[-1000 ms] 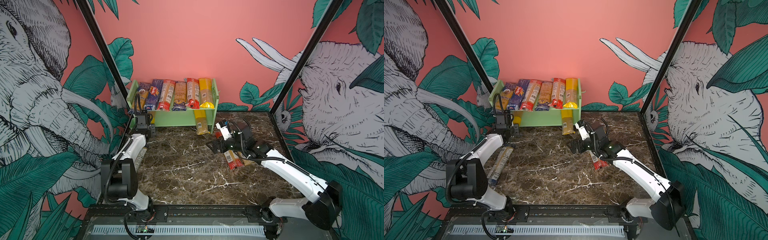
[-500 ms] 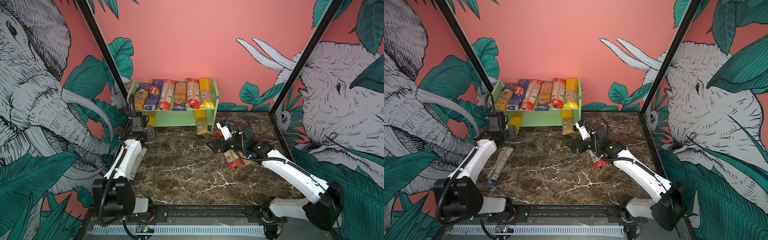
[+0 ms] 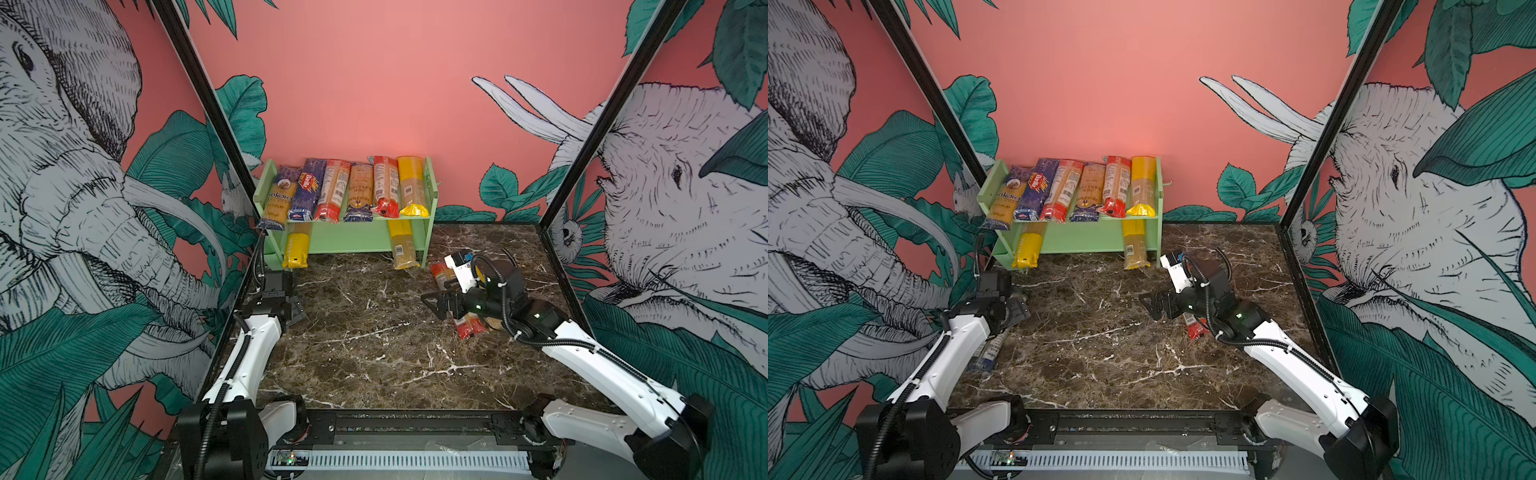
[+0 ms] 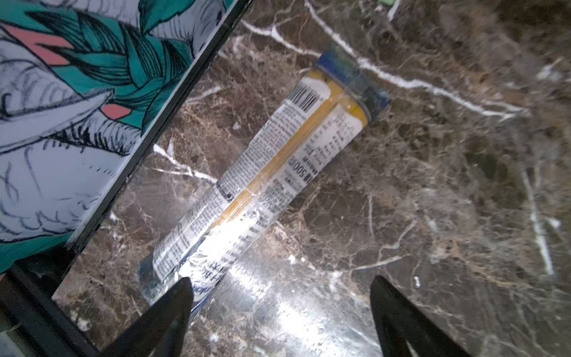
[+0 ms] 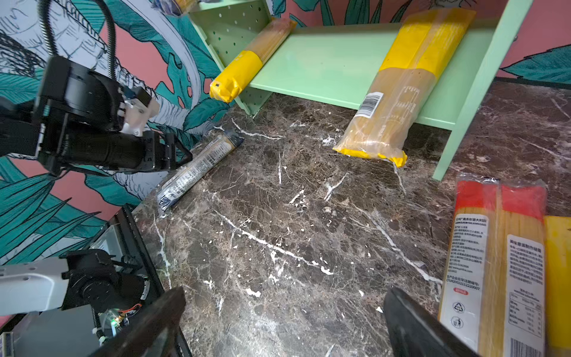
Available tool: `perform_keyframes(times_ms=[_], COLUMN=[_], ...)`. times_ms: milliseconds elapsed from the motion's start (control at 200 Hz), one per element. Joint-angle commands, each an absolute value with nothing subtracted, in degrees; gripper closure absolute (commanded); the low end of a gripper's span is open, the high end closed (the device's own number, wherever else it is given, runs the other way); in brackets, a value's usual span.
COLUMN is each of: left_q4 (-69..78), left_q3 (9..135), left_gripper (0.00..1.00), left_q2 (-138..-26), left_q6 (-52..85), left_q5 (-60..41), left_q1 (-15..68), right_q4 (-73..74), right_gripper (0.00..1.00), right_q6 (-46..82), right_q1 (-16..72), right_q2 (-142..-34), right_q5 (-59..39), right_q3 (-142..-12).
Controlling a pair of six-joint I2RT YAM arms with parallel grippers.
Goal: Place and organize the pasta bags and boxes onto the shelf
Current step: 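Lower the left gripper onto the white-labelled spaghetti pack and close it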
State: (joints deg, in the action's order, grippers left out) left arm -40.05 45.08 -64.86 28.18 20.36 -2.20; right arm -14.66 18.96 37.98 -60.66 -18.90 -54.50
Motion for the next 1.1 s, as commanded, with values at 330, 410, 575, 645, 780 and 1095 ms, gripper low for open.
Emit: perform_keyframes(times_ms=[330, 410, 575, 645, 780, 1095], left_q4=[-35.3, -33.9, -31.8, -30.6, -29.0, -29.7], left_q3=[38.2, 37.4, 35.9, 34.7, 33.2, 31.7], left_gripper=[0.01, 0.01, 0.01, 0.01, 0.03, 0.79], left_q2=[-68.6, -68.6, -70.6, -71.4, -72.4, -70.1], left_q6=[34.1, 33.3, 31.6, 31.3, 30.5, 30.1], left_q5=[18.4, 16.0, 13.0, 12.0, 10.6, 3.0], left_q1=[-12.2, -15.6, -20.3, -21.4, -22.0, -22.0], right_q4=[-16.6, -16.6, -15.9, -15.9, -16.2, -15.5], right_gripper=[0.01, 0.01, 0.01, 0.01, 0.01, 0.01], right_q6=[20.0, 20.6, 21.5, 21.9, 22.2, 23.1], right_q1=[37.7, 37.8, 37.8, 37.7, 37.9, 38.1], right_q2=[-51.3, -50.9, -51.7, -52.3, -53.5, -54.7], right_q5=[-18.8, -18.7, -19.0, -19.1, -19.0, -18.2], right_q3=[-51.4, -51.4, -51.9, -52.3, -53.3, -54.1])
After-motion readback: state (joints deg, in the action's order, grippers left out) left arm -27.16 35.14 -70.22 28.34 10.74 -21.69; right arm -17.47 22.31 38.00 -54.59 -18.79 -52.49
